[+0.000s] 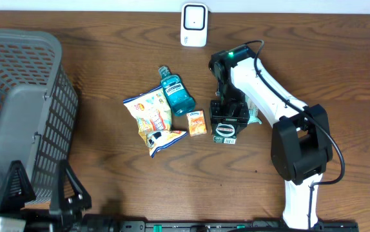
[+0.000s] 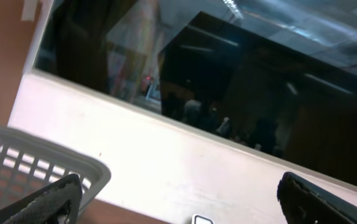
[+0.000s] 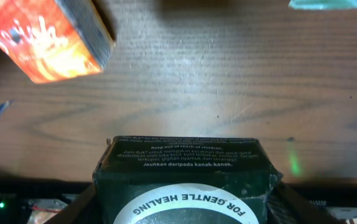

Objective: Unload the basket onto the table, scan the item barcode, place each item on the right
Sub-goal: 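Lift the Zam-Buk box with the right gripper toward the scanner, then hold the box at the scanner, then carry it off to the right, then bring the right gripper back and grasp the mint-green wipes pack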

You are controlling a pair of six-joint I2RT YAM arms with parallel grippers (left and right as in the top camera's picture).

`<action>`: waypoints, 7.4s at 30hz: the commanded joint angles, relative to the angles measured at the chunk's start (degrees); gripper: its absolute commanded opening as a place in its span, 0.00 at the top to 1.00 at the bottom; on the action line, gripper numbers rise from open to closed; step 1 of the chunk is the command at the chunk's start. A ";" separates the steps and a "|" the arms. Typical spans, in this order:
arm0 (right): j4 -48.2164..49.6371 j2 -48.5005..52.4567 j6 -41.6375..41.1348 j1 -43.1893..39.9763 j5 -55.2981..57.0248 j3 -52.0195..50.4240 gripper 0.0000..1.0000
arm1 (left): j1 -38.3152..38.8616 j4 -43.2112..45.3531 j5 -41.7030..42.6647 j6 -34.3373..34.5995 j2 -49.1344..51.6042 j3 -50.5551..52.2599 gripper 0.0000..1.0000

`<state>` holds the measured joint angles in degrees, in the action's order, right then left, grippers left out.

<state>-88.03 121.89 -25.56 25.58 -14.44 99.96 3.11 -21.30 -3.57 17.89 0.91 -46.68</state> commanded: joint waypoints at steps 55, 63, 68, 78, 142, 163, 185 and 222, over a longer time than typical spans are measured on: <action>5.53 -0.15 3.34 0.00 -4.33 1.18 0.64 | 0.20 20.46 17.20 -15.52 -0.44 35.91 0.02; 5.35 -0.15 2.91 0.00 -7.06 1.18 0.70 | 0.17 9.25 8.00 -15.54 -0.42 36.24 0.02; 4.07 -0.15 2.93 0.00 -10.80 1.18 0.69 | 0.20 1.29 6.97 -15.52 -0.24 36.33 0.02; 2.91 -0.15 2.91 -0.79 -12.11 1.18 0.71 | 0.20 -4.68 6.97 -15.52 -0.24 36.33 0.02; 122.99 22.67 25.83 -0.59 24.81 6.49 0.59 | 0.20 -22.77 6.95 -15.52 -0.20 36.33 0.02; 88.02 6.75 26.53 -5.55 53.44 8.74 0.61 | 0.20 -22.77 6.95 -15.52 -0.20 36.33 0.02; 52.17 10.40 23.15 -51.80 39.15 6.67 0.56 | 0.20 -22.77 6.95 -15.52 -0.20 36.33 0.02; 24.68 -10.34 2.03 -24.04 14.58 5.68 0.06 | 0.20 -22.77 6.95 -15.52 -0.20 36.33 0.02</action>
<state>-61.52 109.06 -21.47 -2.61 -0.84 106.83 3.11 -42.70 4.10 2.92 0.95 -10.59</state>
